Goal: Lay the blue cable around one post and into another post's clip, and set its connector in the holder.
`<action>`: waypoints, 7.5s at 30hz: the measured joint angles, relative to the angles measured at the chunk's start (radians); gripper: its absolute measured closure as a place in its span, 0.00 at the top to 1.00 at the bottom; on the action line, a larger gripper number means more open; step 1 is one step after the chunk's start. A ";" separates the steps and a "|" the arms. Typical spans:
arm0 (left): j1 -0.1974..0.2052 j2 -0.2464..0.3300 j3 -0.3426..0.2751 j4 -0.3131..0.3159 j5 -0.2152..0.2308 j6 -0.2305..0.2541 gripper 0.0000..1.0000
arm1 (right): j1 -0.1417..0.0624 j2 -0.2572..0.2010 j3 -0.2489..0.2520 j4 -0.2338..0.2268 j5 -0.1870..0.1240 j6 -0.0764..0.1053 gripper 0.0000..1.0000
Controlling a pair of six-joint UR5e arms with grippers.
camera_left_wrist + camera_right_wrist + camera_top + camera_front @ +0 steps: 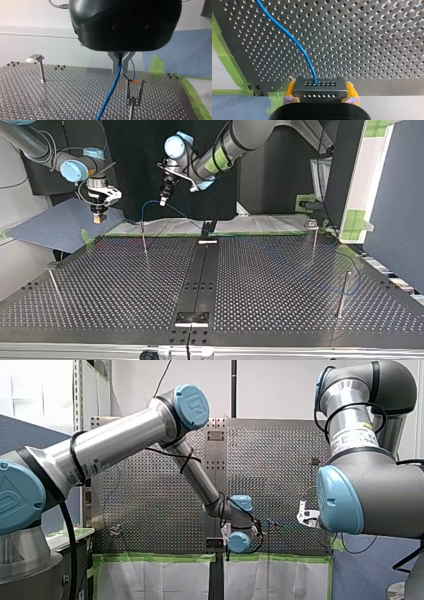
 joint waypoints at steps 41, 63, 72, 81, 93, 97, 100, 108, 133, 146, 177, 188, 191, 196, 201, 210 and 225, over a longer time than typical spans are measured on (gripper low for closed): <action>0.004 -0.017 0.027 -0.014 0.019 0.016 0.00 | 0.008 0.002 0.016 -0.035 -0.035 0.045 0.03; -0.005 -0.018 0.051 0.019 0.016 0.041 0.00 | -0.004 0.003 0.016 0.041 -0.001 -0.024 0.03; -0.012 -0.027 0.069 0.007 0.011 0.039 0.00 | -0.026 0.003 0.015 0.023 0.008 -0.024 0.03; -0.008 -0.042 0.086 0.004 -0.006 0.035 0.00 | -0.051 0.005 0.011 -0.001 0.004 -0.012 0.05; -0.005 -0.105 0.179 -0.023 0.000 0.026 0.00 | -0.057 0.005 0.002 0.003 -0.022 -0.001 0.05; -0.007 -0.107 0.190 -0.023 0.003 0.028 0.00 | -0.060 0.005 -0.005 0.000 -0.031 0.021 0.05; -0.010 -0.107 0.194 -0.023 0.009 0.028 0.00 | -0.064 0.005 -0.014 0.007 -0.040 0.034 0.05; -0.020 -0.108 0.198 -0.023 0.011 0.025 0.00 | -0.066 0.006 -0.026 0.026 -0.084 0.075 0.05; 0.016 -0.109 0.163 0.017 0.027 -0.031 0.00 | -0.055 0.024 -0.009 0.018 -0.108 0.099 0.05; 0.040 -0.140 0.175 0.020 0.055 -0.035 0.00 | -0.059 0.083 -0.012 -0.029 -0.115 0.099 0.05; 0.069 -0.204 0.336 -0.078 0.083 -0.022 0.00 | -0.057 0.088 -0.040 -0.043 -0.112 0.100 0.05; 0.058 -0.193 0.358 -0.103 0.081 -0.001 0.00 | -0.057 0.090 -0.040 -0.050 -0.112 0.100 0.05; 0.051 -0.183 0.347 -0.110 0.082 0.008 0.00 | -0.058 0.092 -0.039 -0.052 -0.110 0.100 0.05; 0.044 -0.154 0.315 -0.110 0.088 0.032 0.00 | -0.060 0.093 -0.040 -0.060 -0.109 0.103 0.05; 0.030 -0.145 0.277 -0.113 0.090 0.041 0.00 | -0.060 0.095 -0.039 -0.060 -0.110 0.105 0.05; 0.011 -0.145 0.230 -0.107 0.091 0.030 0.00 | -0.060 0.097 -0.039 -0.058 -0.110 0.105 0.05; 0.040 -0.148 0.193 -0.042 0.100 -0.029 0.00 | -0.060 0.100 -0.040 -0.056 -0.112 0.106 0.05</action>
